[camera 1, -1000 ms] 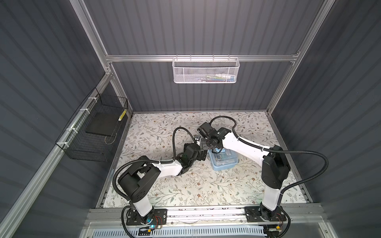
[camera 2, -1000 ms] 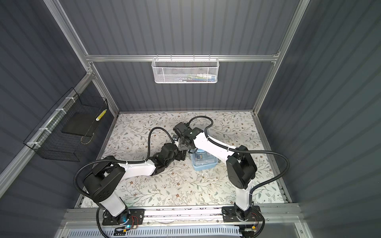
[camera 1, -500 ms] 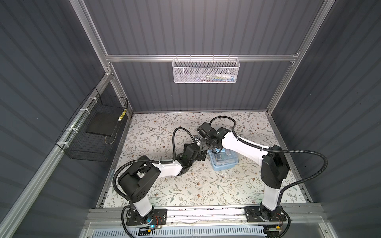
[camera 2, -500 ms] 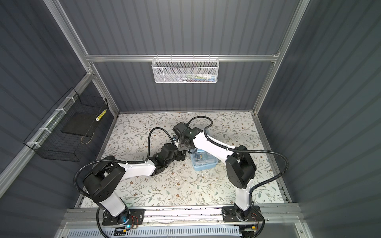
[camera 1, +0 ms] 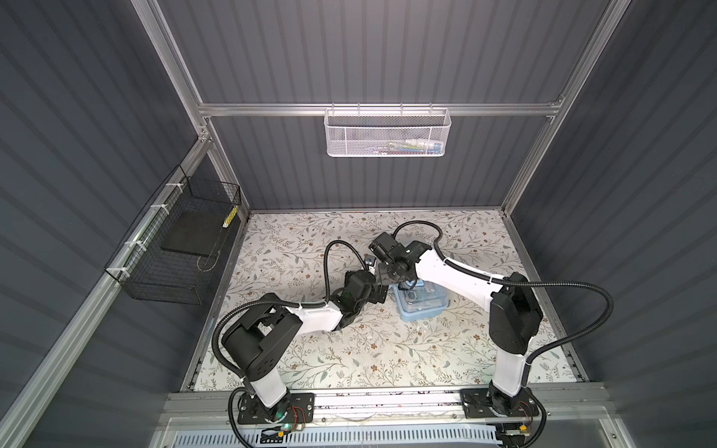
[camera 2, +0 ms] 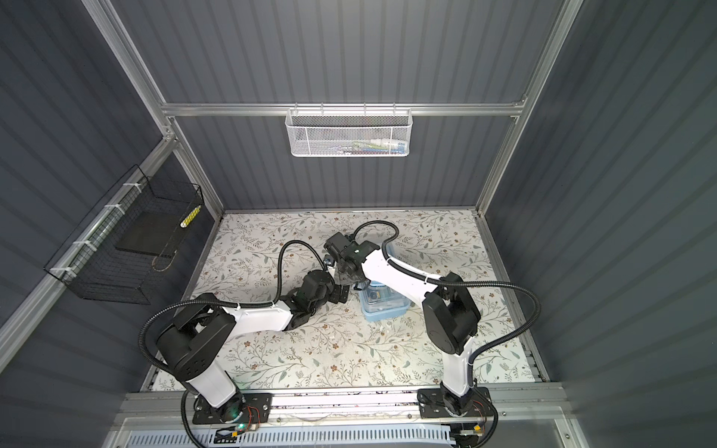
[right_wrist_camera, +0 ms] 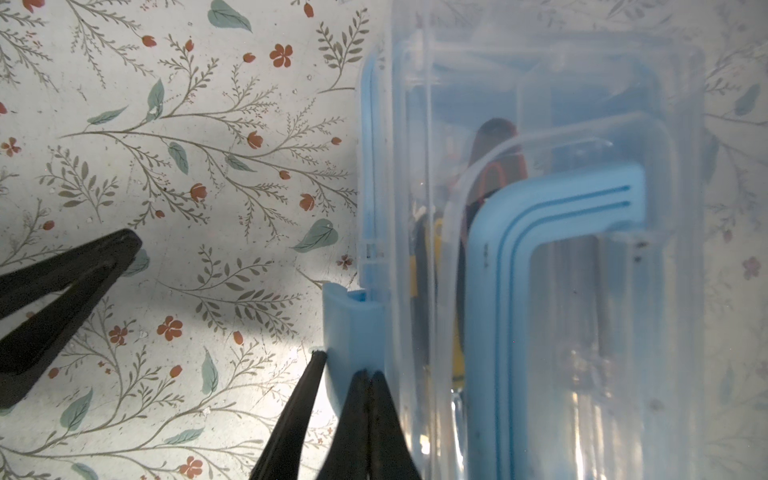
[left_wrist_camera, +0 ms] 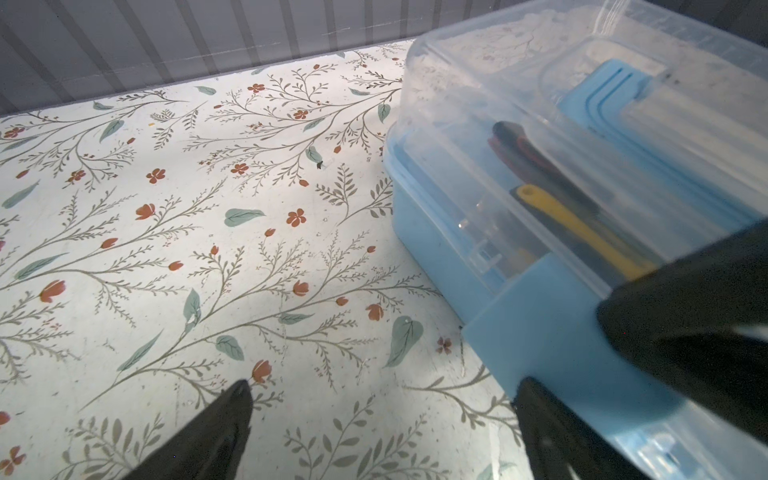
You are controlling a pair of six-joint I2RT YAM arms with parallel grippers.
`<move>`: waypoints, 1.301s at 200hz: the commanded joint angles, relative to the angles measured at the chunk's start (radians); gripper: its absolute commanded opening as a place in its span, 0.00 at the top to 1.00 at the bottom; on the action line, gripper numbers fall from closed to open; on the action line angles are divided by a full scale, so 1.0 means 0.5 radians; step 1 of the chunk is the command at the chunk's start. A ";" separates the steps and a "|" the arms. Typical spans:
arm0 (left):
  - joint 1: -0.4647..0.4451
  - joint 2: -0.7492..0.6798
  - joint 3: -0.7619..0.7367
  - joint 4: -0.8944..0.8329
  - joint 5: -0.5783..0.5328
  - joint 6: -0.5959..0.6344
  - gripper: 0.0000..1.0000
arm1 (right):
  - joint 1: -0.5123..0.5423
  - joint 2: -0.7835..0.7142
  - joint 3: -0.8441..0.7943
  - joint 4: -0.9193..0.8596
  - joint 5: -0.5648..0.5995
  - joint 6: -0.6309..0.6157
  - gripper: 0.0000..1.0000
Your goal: Pack the tool kit
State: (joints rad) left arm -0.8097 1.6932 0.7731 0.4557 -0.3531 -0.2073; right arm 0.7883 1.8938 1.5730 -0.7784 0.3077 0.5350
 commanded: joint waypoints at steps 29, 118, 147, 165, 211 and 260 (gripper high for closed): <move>0.003 0.040 0.028 0.024 0.056 -0.038 0.00 | 0.003 0.043 0.000 -0.099 0.066 0.022 0.96; 0.002 0.070 0.052 0.038 0.076 -0.058 0.00 | 0.003 0.045 0.002 -0.100 0.060 0.030 0.96; 0.003 0.079 0.061 0.038 0.084 -0.063 0.00 | 0.004 0.044 0.002 -0.102 0.065 0.032 0.96; 0.004 0.082 0.062 0.039 0.084 -0.067 0.00 | 0.003 0.046 0.002 -0.102 0.067 0.034 0.96; 0.004 0.095 0.074 0.040 0.090 -0.070 0.00 | 0.004 0.061 0.002 -0.105 0.063 0.037 0.96; 0.004 0.098 0.074 0.040 0.091 -0.072 0.00 | 0.003 0.070 0.011 -0.102 0.060 0.034 0.96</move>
State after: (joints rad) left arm -0.8028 1.7283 0.7753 0.4522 -0.3473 -0.2264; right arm 0.7891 1.8977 1.5730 -0.7818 0.3084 0.5423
